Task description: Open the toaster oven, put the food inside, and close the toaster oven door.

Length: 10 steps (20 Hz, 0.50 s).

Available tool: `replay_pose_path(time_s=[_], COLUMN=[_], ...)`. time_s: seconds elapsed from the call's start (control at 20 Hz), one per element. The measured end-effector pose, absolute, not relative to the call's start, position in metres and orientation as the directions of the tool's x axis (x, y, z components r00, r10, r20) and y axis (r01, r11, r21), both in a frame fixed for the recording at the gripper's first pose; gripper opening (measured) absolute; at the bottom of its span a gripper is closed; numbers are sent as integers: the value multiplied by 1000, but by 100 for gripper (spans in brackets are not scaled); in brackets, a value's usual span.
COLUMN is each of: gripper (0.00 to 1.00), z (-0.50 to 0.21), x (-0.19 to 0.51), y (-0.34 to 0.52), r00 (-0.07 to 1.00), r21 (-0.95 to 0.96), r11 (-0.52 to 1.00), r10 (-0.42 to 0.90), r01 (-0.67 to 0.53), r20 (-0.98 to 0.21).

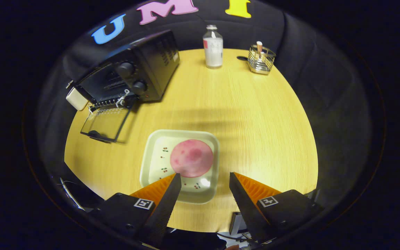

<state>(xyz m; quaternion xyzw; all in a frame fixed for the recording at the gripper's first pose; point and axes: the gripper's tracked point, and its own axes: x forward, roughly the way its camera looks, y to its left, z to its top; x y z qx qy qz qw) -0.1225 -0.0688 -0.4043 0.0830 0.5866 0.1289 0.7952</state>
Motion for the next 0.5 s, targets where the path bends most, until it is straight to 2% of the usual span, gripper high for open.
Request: replay_pose_path(time_s=[0.2,0.25,0.5], gripper=[80,69,37], z=[-433,-437,-445], x=[-118,-117,-111], y=[-75,-74,-72], r00=[158,128,81], r21=[358,375,400], r11=[931,925,916], r10=[365,380,400], r01=[-68,-58,-11], r20=[-918,-916,-913])
